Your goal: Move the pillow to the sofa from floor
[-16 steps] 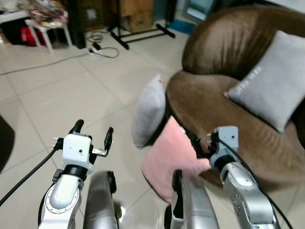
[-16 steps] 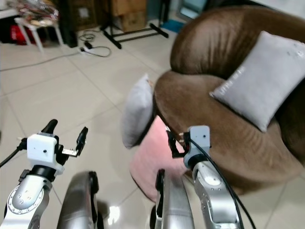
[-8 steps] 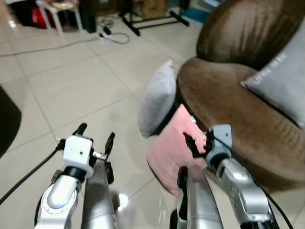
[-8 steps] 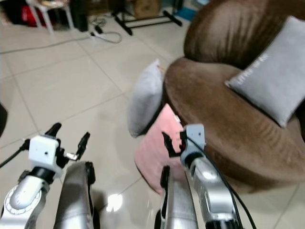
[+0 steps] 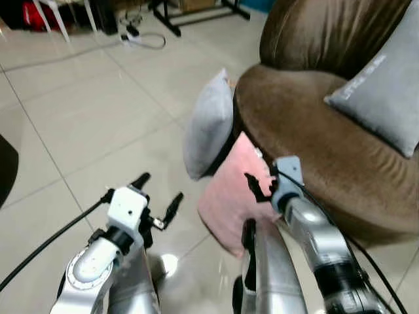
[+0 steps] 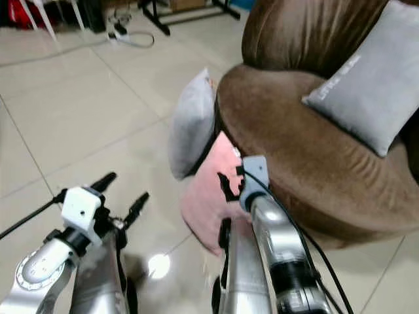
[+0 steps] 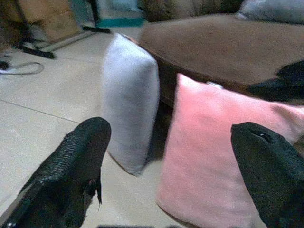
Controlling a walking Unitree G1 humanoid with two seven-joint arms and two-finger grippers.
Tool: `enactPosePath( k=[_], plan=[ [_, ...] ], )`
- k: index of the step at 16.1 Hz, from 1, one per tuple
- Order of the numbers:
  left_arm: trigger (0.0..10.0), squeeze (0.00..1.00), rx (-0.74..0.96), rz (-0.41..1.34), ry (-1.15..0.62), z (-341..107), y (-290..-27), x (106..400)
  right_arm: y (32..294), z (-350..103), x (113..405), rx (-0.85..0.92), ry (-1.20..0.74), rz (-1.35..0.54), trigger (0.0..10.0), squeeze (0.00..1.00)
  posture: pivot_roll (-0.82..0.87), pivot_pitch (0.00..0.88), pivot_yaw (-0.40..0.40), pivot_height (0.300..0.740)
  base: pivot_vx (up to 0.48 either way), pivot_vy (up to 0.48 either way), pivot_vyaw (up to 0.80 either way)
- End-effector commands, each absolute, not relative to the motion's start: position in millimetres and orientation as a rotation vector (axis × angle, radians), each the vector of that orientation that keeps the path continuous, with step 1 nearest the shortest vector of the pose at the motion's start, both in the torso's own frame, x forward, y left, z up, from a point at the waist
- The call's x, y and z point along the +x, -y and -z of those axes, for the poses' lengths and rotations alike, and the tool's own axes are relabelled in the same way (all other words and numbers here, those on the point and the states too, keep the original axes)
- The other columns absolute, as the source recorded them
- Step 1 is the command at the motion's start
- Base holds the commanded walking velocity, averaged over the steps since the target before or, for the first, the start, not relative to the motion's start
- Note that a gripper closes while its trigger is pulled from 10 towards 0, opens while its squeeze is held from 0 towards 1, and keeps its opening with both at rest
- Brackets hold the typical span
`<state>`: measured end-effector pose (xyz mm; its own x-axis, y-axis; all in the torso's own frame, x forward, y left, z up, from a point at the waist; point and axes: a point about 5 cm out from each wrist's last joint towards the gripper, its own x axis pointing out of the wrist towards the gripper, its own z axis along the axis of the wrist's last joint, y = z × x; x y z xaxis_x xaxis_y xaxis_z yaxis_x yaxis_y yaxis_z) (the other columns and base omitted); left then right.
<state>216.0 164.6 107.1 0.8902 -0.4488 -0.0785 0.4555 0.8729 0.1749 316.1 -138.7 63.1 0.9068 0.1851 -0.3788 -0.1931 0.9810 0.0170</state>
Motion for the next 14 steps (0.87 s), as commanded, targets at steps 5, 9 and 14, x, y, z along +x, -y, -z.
enactPosePath(
  k=[5, 9, 14],
  plan=[
    [10.0, 0.52, 0.218, 0.566, -0.085, -115, -169, 199, 149, -42, 330, -0.111, -0.465, -0.060, 10.0, 0.00, 0.10, 0.346, -0.069, 0.487, 0.000, 0.000, 0.00],
    [10.0, 0.53, 0.231, 0.605, -0.121, -127, -176, 179, 157, -52, 341, -0.081, -0.361, 0.058, 10.0, 0.00, 0.15, 0.407, -0.064, 0.487, 0.000, 0.000, 0.00],
    [10.0, 0.52, 0.222, 0.659, -0.151, -129, -169, 169, 161, -47, 339, -0.287, -0.360, 0.097, 10.0, 0.00, 0.15, 0.402, -0.069, 0.487, 0.000, 0.000, 0.00]
  ],
)
